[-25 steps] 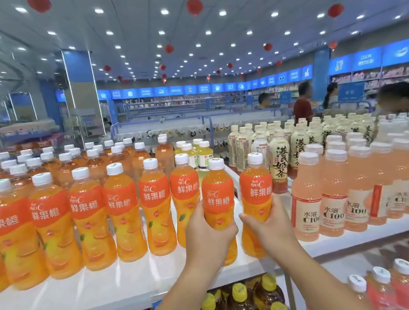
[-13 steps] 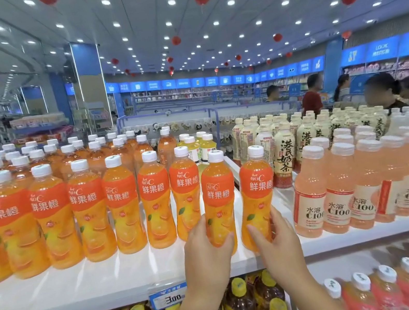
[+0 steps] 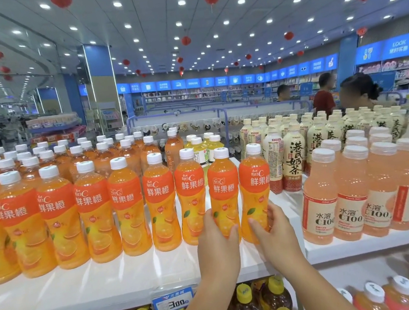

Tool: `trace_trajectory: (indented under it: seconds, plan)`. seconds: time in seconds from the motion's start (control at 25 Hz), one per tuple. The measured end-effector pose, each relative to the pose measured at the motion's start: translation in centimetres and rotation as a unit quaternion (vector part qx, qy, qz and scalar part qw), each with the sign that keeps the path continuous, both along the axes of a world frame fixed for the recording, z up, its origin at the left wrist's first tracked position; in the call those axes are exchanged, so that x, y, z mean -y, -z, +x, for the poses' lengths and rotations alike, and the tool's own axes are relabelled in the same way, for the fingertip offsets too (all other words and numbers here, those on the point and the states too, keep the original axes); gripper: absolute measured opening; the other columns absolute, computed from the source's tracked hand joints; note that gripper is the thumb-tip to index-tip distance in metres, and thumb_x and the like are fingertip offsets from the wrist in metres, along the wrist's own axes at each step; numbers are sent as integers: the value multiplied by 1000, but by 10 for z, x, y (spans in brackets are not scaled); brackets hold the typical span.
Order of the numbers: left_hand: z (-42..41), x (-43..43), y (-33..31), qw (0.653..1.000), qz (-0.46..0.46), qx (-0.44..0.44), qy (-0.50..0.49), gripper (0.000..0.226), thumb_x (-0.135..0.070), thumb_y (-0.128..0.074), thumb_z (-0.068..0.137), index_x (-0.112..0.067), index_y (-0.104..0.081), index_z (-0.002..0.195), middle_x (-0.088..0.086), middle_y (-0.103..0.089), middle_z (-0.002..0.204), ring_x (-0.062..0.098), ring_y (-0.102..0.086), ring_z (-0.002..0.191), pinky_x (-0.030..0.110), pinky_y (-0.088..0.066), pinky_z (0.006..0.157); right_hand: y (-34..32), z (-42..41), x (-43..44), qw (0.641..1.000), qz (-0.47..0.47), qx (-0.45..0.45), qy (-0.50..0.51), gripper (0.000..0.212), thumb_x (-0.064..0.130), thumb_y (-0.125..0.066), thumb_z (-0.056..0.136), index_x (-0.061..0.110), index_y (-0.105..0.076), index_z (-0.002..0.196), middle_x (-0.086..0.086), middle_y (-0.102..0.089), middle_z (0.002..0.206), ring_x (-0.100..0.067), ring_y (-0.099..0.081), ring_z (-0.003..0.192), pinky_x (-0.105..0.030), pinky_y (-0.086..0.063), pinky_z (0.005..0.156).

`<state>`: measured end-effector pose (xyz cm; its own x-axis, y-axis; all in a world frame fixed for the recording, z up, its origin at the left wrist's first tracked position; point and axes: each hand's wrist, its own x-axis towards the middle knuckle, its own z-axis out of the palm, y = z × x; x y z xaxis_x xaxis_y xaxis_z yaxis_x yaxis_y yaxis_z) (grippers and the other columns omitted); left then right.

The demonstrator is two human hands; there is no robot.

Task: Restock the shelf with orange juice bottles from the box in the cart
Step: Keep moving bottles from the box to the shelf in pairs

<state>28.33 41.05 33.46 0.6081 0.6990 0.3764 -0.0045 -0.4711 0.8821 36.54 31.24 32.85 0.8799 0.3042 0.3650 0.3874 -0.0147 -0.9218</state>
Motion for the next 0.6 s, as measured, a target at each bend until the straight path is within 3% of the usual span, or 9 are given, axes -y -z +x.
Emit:
trace_trajectory:
  seconds: [0.16, 0.36, 0.52, 0.6]
  plan:
    - [10, 1, 1, 1000, 7, -9, -9, 54, -27, -64, 97, -21, -38, 145, -8, -62, 124, 12, -61, 111, 22, -46, 83, -3, 7, -3, 1000, 2, -9, -8, 38, 15, -64, 97, 36, -49, 125, 23, -64, 114, 7, -62, 104, -17, -52, 82]
    - [19, -3, 0, 999, 33, -22, -21, 50, -26, -62, 98, -18, -40, 142, -6, -62, 123, 16, -62, 113, 22, -44, 83, 0, 18, -11, 1000, 0, -18, -1, 39, 19, -65, 96, 38, -49, 126, 15, -66, 118, -4, -65, 109, -32, -56, 93]
    - [25, -6, -1, 999, 39, -22, -26, 45, -26, -63, 98, -18, -44, 138, -7, -63, 120, 14, -63, 110, 22, -46, 82, -2, 22, -13, 1000, -14, -4, 1, 39, 21, -65, 96, 38, -48, 126, 23, -63, 111, 4, -61, 103, -19, -49, 82]
    - [27, -6, -3, 998, 41, -22, -29, 43, -26, -63, 98, -18, -43, 136, -9, -61, 116, 14, -63, 109, 22, -47, 81, -3, 23, -13, 1000, -19, -2, 7, 38, 23, -66, 95, 40, -48, 124, 26, -62, 109, 5, -61, 101, -18, -48, 80]
